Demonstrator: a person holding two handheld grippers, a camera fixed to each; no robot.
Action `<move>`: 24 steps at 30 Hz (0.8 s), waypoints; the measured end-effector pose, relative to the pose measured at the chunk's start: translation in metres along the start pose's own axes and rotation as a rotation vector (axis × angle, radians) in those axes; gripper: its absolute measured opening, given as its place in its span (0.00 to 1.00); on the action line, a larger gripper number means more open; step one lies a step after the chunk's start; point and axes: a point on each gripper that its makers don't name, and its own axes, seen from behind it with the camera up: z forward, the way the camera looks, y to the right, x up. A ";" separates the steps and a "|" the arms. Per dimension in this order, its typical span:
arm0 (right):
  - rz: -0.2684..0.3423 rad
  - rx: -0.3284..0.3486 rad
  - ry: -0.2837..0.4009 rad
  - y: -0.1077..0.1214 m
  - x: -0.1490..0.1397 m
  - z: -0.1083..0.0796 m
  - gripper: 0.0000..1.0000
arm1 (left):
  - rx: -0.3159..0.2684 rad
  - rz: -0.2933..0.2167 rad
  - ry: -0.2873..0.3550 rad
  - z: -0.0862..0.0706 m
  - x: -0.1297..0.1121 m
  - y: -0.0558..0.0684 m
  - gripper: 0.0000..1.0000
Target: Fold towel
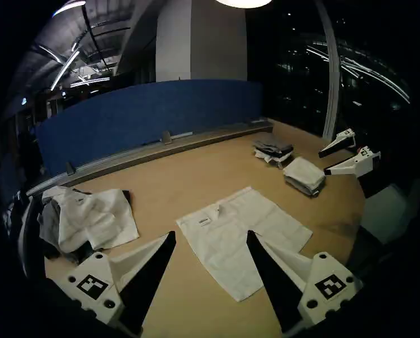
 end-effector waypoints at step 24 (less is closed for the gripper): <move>-0.062 0.103 -0.158 -0.032 -0.059 0.020 1.00 | -0.122 0.059 -0.172 0.008 -0.062 0.037 0.94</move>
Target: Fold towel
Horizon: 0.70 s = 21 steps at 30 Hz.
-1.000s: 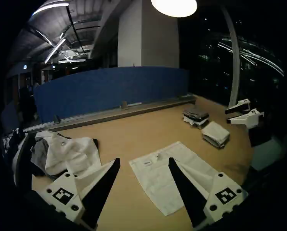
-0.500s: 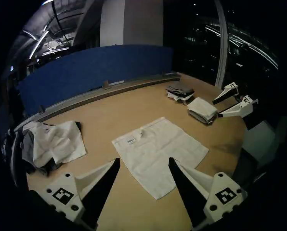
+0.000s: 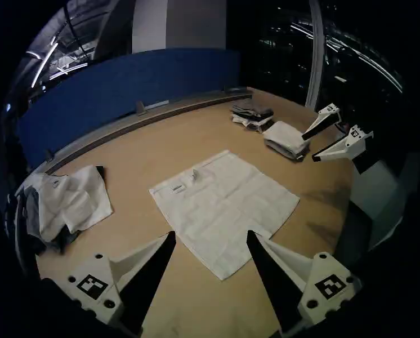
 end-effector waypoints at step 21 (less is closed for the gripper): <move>-0.001 0.026 -0.087 -0.028 -0.072 0.055 1.00 | -0.051 0.034 -0.144 0.044 -0.085 0.026 0.94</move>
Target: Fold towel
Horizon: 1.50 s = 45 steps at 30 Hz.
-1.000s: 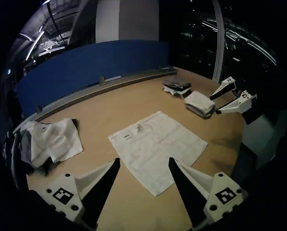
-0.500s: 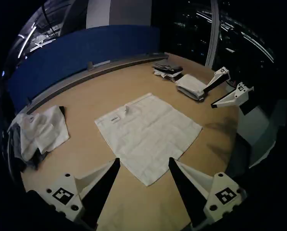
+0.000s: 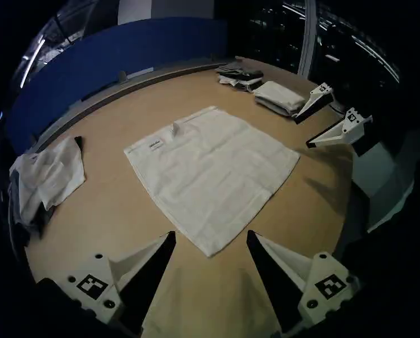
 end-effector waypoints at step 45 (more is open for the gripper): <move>0.047 0.014 -0.067 -0.002 -0.049 0.034 0.33 | 0.030 -0.007 -0.125 0.043 -0.037 -0.003 0.24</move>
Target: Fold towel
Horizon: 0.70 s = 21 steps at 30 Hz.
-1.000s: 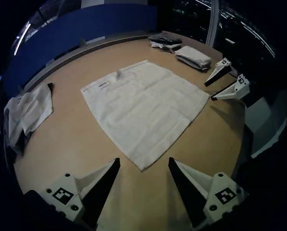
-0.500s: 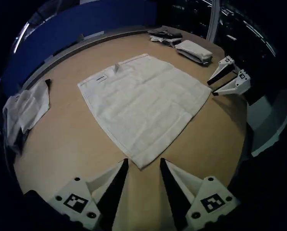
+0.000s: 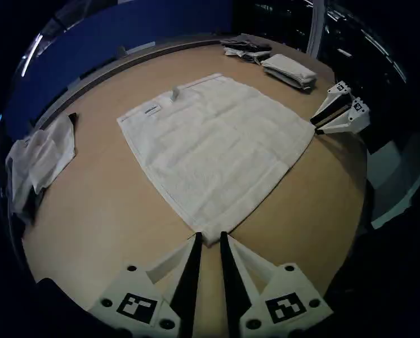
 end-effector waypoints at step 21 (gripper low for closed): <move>-0.052 -0.041 -0.020 0.005 -0.004 -0.001 0.09 | 0.026 0.037 -0.005 0.002 0.000 0.000 0.10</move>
